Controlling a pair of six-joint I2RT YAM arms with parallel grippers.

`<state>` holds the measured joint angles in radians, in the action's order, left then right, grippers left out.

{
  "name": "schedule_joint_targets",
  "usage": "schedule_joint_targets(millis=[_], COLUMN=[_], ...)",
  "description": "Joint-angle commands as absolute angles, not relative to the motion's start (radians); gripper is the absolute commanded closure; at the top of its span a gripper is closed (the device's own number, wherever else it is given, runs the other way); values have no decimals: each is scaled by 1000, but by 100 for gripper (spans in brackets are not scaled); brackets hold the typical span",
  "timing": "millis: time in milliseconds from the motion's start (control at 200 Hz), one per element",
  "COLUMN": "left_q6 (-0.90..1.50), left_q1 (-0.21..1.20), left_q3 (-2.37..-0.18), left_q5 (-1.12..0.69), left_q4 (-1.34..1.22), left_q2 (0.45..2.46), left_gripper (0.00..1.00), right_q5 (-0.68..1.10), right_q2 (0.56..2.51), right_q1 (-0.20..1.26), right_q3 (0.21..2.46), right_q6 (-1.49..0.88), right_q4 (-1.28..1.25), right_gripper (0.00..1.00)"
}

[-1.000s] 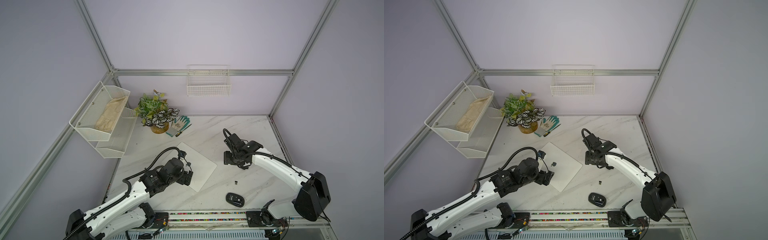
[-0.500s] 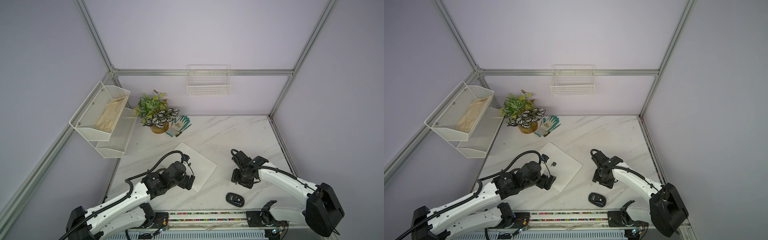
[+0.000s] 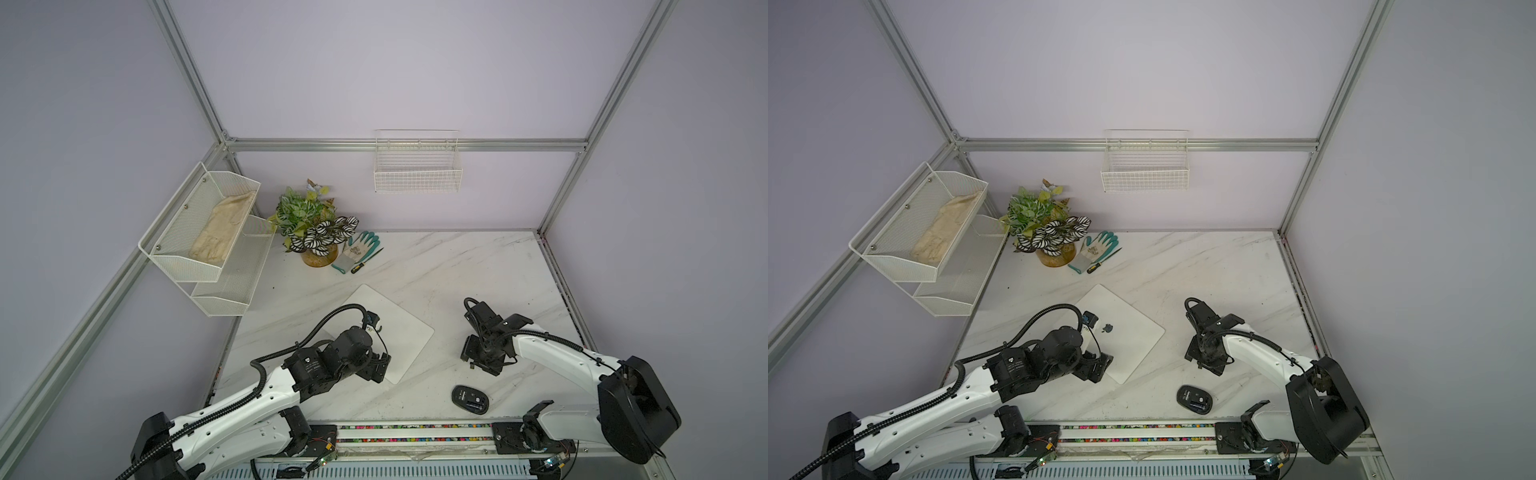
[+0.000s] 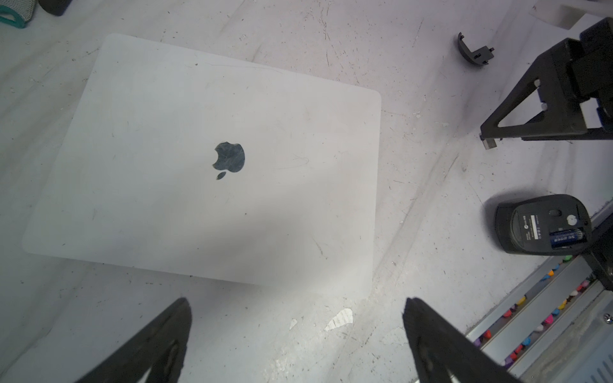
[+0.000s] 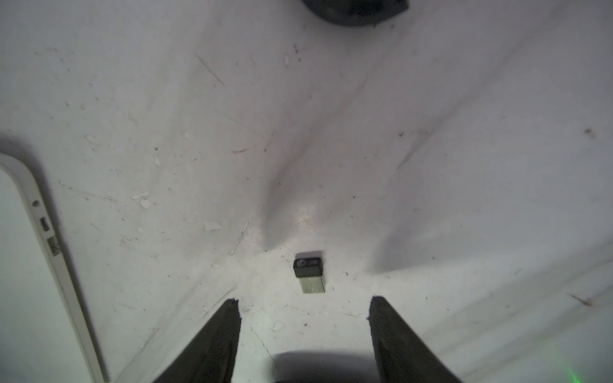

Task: Insert the wireless mouse receiver into the laptop
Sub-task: Move the USB plug to the center of the board.

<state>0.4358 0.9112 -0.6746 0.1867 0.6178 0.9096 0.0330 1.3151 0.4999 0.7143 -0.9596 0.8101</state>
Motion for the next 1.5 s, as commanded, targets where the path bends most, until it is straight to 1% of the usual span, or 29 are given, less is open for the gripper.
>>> schedule_joint_targets(millis=[0, 230, 615, 935, 1255, 1495], left_q6=[460, 483, 481, 469, 474, 477], left_q1=[916, 916, 917, 916, 916, 916], left_q3=[-660, -657, -672, -683, -680, -672], left_q5=[200, 225, 258, 268, 275, 277], left_q4=[597, 598, 598, 597, 597, 600], left_q2=[880, 878, 908, 935, 932, 921], left_gripper=[0, 0, 0, 0, 0, 0], right_q5=[22, 47, 94, 195, 260, 287], right_q2=[1292, 1298, 1350, 1347, 1365, 1450], right_q1=[478, 451, 450, 455, 512, 554], right_q3=[700, 683, 674, 605, 600, 612], right_q6=[-950, -906, -893, -976, -1068, -1124], right_q4=[789, 766, 710, 611, 530, 456], right_gripper=[34, 34, 35, 37, 38, 38])
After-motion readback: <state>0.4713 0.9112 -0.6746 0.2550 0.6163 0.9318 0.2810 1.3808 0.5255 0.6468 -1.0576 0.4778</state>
